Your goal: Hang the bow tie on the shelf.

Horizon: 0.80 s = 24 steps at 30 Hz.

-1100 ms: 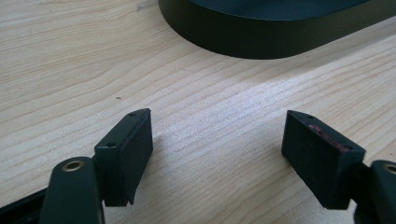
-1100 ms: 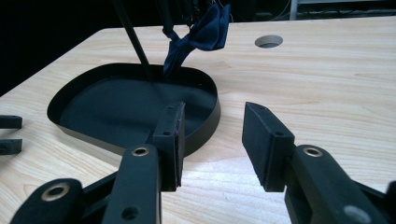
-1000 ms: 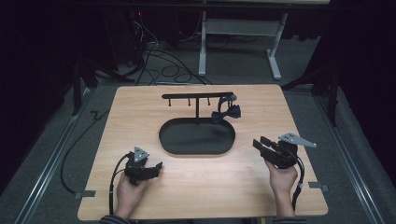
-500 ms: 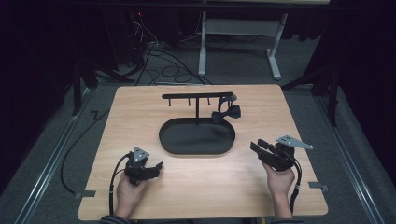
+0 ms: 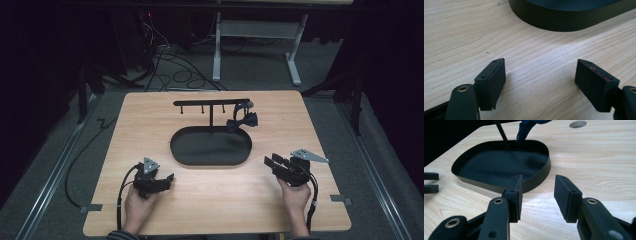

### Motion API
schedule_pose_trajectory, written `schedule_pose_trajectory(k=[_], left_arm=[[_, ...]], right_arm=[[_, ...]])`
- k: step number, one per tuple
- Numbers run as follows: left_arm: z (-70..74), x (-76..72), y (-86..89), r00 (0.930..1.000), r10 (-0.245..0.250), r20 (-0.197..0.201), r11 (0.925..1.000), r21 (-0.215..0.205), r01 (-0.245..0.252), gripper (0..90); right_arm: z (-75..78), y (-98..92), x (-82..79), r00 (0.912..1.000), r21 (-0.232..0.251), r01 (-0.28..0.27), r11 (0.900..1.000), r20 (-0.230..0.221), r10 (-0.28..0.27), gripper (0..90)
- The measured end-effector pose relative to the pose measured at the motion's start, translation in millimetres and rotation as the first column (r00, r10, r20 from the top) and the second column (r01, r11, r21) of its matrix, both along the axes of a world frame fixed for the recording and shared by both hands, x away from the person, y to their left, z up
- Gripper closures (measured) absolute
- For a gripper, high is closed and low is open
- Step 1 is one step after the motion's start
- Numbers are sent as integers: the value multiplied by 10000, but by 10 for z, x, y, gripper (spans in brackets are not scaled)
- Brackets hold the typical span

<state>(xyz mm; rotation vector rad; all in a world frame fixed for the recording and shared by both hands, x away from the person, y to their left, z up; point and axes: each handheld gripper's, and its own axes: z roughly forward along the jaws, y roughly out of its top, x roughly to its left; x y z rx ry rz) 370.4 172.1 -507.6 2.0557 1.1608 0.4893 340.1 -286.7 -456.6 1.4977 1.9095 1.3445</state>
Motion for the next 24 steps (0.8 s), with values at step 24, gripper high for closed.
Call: schedule_pose_trajectory(k=[24], left_arm=[[0, 0, -1, 10000, 6, 5, 10000, 7, -6, 254]], right_arm=[[-237, 112, -14, 9979, 65, -261, 9996, -591, 265, 593]])
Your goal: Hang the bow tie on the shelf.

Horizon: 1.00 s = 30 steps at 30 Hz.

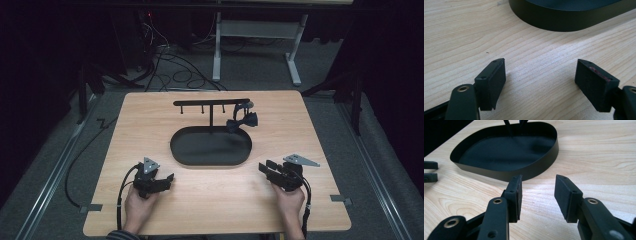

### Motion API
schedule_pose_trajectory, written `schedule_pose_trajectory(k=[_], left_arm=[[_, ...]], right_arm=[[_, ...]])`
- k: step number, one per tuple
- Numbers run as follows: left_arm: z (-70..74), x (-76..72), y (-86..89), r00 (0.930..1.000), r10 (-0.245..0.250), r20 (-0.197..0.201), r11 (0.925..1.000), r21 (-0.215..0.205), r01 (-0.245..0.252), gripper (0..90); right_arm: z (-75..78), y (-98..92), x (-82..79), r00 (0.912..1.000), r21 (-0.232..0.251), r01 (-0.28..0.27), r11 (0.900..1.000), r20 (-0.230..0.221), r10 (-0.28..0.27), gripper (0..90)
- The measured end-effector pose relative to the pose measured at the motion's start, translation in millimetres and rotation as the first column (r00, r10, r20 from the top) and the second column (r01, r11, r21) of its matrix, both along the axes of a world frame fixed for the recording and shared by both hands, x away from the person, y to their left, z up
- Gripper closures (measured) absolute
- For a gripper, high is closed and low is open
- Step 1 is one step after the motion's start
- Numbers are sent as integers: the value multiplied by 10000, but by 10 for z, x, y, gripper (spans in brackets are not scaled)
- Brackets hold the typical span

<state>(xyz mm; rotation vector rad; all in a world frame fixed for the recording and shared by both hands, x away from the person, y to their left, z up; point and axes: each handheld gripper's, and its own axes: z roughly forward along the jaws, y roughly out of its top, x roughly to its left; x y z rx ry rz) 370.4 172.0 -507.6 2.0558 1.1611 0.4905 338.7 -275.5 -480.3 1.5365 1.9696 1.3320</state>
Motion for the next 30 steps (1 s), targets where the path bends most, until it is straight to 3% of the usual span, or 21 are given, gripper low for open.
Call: schedule_pose_trajectory(k=[14, 30], left_arm=[[0, -1, -1, 10000, 8, -3, 10000, -10, -8, 253], [0, 0, -1, 10000, 6, 0, 10000, -3, -6, 254]], right_arm=[[-137, 77, 0, 9993, -423, -89, 9991, -361, 74, 584], [-168, 136, 14, 9987, -718, -222, 9972, -482, 188, 577]])
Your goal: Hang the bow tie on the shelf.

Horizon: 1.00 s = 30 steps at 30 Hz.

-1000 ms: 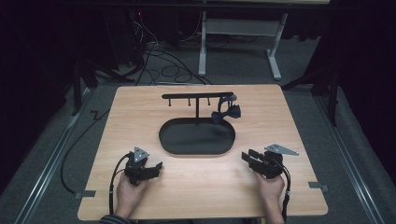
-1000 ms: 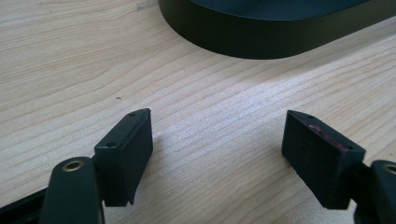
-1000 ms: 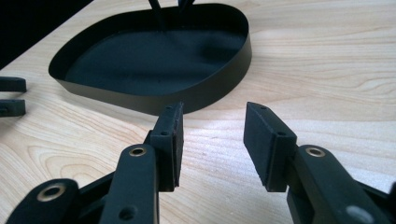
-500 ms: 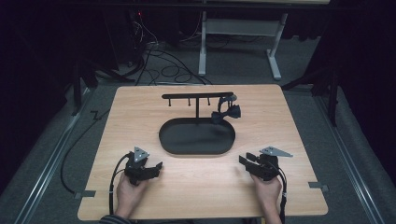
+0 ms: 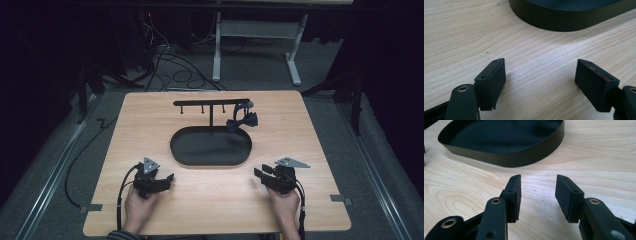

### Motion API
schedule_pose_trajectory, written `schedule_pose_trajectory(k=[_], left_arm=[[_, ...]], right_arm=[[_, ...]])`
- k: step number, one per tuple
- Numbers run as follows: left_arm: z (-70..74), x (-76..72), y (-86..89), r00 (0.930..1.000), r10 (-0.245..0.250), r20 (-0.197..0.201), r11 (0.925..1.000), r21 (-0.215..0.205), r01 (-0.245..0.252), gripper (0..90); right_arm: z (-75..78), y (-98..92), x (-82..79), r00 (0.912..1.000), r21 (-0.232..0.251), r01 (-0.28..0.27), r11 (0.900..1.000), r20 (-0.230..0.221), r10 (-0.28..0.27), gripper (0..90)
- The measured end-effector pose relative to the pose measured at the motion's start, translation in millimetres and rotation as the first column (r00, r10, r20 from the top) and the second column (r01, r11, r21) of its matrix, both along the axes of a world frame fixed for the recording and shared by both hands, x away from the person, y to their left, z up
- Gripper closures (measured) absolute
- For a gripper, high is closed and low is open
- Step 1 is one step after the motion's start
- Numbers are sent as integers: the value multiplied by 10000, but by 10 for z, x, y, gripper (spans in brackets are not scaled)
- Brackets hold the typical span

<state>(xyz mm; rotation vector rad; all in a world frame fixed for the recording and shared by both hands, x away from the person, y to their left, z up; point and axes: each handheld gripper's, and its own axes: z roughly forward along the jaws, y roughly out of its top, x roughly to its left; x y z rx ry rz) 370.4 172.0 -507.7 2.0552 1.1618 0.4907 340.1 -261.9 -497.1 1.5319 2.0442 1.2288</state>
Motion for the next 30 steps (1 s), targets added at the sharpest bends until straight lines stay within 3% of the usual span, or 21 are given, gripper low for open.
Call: schedule_pose_trajectory(k=[15, 21, 24, 27, 30], left_arm=[[0, 0, 0, 10000, -1, -3, 10000, -6, 1, 253], [0, -1, -1, 10000, 1, -2, 10000, -5, -1, 253], [0, -1, -1, 10000, 2, -1, 10000, -5, -2, 253], [0, -1, 0, 10000, 1, -1, 10000, -4, -1, 253], [0, -2, 0, 10000, -1, 0, 10000, -2, 1, 254]], right_arm=[[-56, 92, 52, 9992, -517, -230, 9984, -325, 213, 561], [-57, 141, 61, 9986, -906, -427, 9950, -361, 396, 506], [-53, 209, 41, 9986, -1579, -525, 9861, -194, 501, 480], [-54, 314, 11, 9984, -2627, -535, 9634, 56, 570, 465], [-55, 340, 5, 9976, -2703, -641, 9606, 60, 683, 460]])
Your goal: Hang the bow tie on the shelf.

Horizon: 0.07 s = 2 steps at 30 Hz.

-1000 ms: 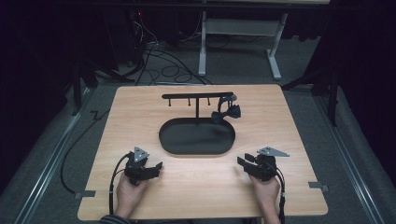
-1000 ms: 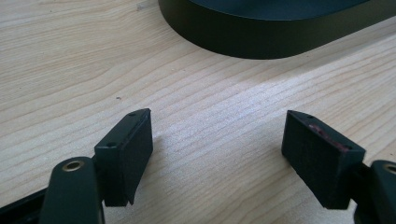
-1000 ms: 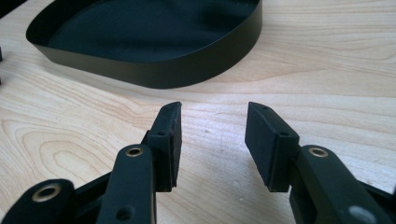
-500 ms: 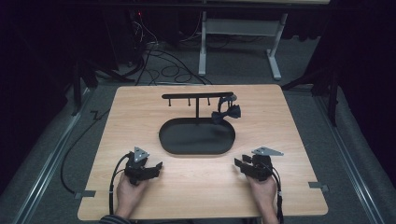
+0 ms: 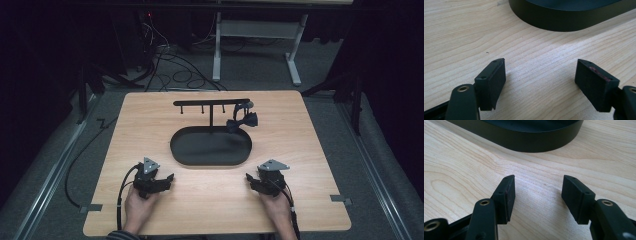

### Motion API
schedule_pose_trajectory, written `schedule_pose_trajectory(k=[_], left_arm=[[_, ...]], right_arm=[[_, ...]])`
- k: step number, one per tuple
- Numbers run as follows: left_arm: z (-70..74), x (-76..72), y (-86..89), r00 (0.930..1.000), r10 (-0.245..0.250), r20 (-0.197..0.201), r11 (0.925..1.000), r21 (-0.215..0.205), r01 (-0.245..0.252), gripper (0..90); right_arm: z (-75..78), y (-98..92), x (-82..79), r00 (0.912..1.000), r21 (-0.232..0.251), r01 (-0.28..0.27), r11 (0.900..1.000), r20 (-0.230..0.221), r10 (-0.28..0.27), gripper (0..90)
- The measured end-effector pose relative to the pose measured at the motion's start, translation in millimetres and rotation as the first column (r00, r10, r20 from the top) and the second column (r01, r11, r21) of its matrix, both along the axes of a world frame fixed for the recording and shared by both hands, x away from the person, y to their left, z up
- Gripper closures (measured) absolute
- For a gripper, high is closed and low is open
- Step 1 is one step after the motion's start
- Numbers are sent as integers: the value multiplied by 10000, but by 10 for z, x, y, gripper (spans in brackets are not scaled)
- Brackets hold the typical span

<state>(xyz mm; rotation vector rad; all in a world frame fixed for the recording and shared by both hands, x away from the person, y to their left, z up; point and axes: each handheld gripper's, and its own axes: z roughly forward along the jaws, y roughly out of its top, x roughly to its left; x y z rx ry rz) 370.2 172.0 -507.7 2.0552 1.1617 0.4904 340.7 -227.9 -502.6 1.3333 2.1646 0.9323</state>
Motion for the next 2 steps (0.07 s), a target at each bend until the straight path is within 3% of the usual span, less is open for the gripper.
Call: schedule_pose_trajectory(k=[2], left_arm=[[0, 0, 0, 10000, 2, 0, 10000, -3, -2, 254]], right_arm=[[0, 0, 0, 10000, -1, -7, 10000, 0, 7, 458]])
